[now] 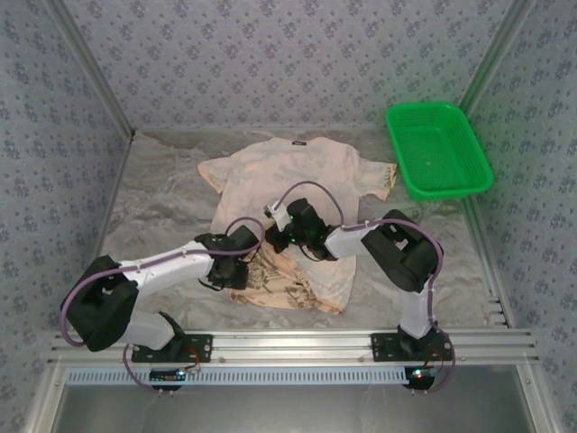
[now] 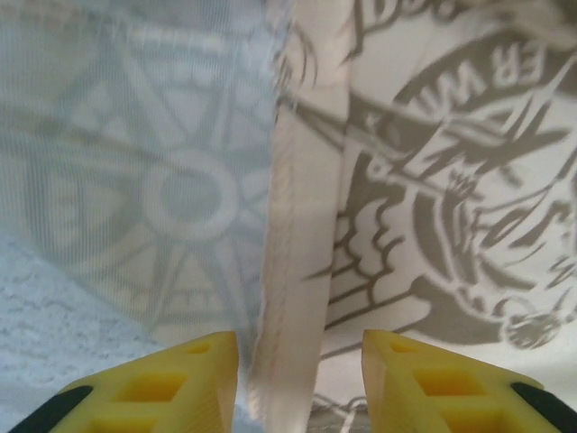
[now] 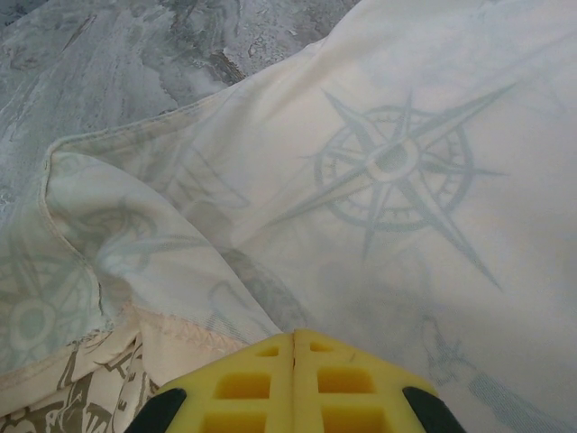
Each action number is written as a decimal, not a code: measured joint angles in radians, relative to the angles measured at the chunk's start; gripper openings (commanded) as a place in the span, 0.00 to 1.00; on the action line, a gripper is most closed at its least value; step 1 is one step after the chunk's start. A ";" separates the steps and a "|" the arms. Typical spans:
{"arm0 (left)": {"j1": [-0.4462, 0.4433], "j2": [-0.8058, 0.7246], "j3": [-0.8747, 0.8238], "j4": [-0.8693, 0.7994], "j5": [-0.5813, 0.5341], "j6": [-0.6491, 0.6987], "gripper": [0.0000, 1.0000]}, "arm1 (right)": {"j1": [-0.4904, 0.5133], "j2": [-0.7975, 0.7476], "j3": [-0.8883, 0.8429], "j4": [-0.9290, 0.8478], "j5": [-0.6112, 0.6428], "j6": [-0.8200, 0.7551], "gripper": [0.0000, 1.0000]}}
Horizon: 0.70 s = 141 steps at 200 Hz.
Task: Fold the inside-out t-shirt
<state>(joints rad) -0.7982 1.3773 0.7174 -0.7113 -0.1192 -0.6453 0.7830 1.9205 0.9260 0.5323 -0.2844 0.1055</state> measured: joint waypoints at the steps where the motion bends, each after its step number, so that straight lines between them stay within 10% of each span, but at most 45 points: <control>1: -0.001 0.000 0.000 -0.002 -0.001 -0.001 0.34 | 0.000 0.000 0.000 0.000 0.000 0.000 0.00; 44: -0.002 0.012 -0.003 -0.042 -0.068 -0.047 0.00 | 0.000 0.000 -0.001 0.000 -0.001 0.005 0.00; 101: -0.001 -0.194 -0.040 -0.074 -0.141 -0.146 0.00 | 0.002 0.000 -0.011 -0.006 -0.009 0.005 0.00; 141: 0.088 -0.442 -0.247 -0.055 -0.116 -0.319 0.25 | 0.038 -0.016 -0.007 -0.024 -0.051 0.001 0.00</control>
<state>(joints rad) -0.7105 0.9352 0.4702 -0.7658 -0.2356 -0.9638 0.8207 1.9045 0.9188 0.5079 -0.3355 0.1066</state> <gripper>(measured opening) 0.140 0.059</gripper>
